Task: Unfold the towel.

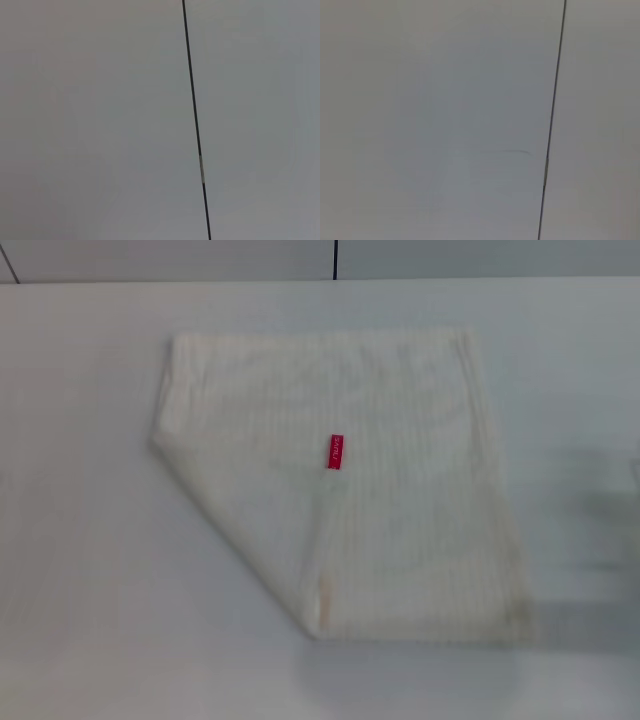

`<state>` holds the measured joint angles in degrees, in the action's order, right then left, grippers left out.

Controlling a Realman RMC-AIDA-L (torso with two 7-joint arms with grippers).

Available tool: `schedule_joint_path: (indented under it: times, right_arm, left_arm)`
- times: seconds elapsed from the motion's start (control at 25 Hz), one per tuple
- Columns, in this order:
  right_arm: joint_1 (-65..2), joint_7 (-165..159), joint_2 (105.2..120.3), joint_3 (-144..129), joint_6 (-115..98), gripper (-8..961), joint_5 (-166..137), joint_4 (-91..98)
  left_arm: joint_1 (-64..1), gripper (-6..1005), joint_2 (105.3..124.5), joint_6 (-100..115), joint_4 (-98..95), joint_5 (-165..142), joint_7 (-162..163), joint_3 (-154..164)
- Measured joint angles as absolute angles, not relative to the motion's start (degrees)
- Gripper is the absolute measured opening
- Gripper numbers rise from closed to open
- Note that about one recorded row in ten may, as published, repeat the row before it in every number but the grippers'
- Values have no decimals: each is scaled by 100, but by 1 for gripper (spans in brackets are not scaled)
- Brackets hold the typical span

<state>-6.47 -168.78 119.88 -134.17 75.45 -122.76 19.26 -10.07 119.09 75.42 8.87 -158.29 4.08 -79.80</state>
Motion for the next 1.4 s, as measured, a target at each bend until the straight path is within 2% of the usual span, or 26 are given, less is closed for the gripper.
schedule_joint_path:
  times: [0.52, 0.72, 0.8, 0.84, 0.88, 0.92, 0.96, 1.0, 1.04, 1.12, 1.2, 1.24, 1.28, 1.32, 1.36, 1.4]
  right_arm:
    - [-665, -16849, 11988, -13531, 7584, 631, -12279, 2123]
    - [-657, -16849, 11929, -13707, 7402, 609, -12280, 2647]
    - [-636, -16849, 11874, -13755, 7196, 600, -12303, 2934]
    - [-586, -16850, 11762, -13775, 6773, 595, -12396, 3399]
    - [-586, -16850, 11762, -13775, 6773, 591, -12396, 3399]
    - [-534, -16843, 11622, -13721, 6238, 586, -12520, 3948]
    - [-534, -16843, 11622, -13721, 6238, 582, -12520, 3948]
    - [-505, -16819, 11544, -13668, 5894, 577, -12569, 4236]
    - [-435, -16582, 11424, -13401, 5032, 536, -12640, 4975]
    - [-404, -16434, 11407, -13254, 4689, 453, -12682, 5243]
    - [-272, -15910, 11437, -12731, 3568, 370, -12818, 5974]
    - [-149, -15356, 11548, -12119, 2352, 329, -12880, 6642]
    - [-149, -15356, 11548, -12119, 2352, 290, -12880, 6642]
    - [-101, -15082, 11634, -11778, 1678, 251, -12886, 6962]
    - [-80, -14864, 11741, -11433, 1030, 211, -12887, 7264]
    - [-82, -14719, 11825, -11074, 359, 172, -12887, 7508]
  left_arm:
    - [-1012, 785, 11909, 7589, 924, -15822, 467, -7807]
    - [-1029, 781, 11883, 7589, 1245, -15837, 462, -7521]
    - [-1029, 779, 11883, 7589, 1245, -15837, 462, -7521]
    - [-1029, 778, 11883, 7589, 1245, -15837, 462, -7521]
    - [-992, 777, 11848, 7474, 1588, -15838, 426, -7336]
    - [-1000, 776, 11813, 7308, 1824, -15877, 423, -7234]
    - [-1002, 775, 11788, 7161, 1982, -15926, 422, -7192]
    - [-1002, 775, 11788, 7161, 1982, -15926, 422, -7192]
    - [-916, 774, 11694, 6538, 2658, -16198, 452, -7183]
    - [-813, 772, 11620, 6073, 3107, -16358, 478, -7187]
    - [-722, 770, 11556, 5675, 3527, -16459, 492, -7178]
    - [-523, 770, 11389, 4648, 4536, -16553, 457, -7075]
    - [-484, 769, 11357, 4420, 4732, -16558, 443, -7049]
    - [-366, 768, 11190, 3781, 5463, -16557, 456, -6943]
    - [-366, 767, 11190, 3781, 5463, -16557, 456, -6943]
    - [-315, 766, 11065, 3359, 5886, -16560, 505, -6863]
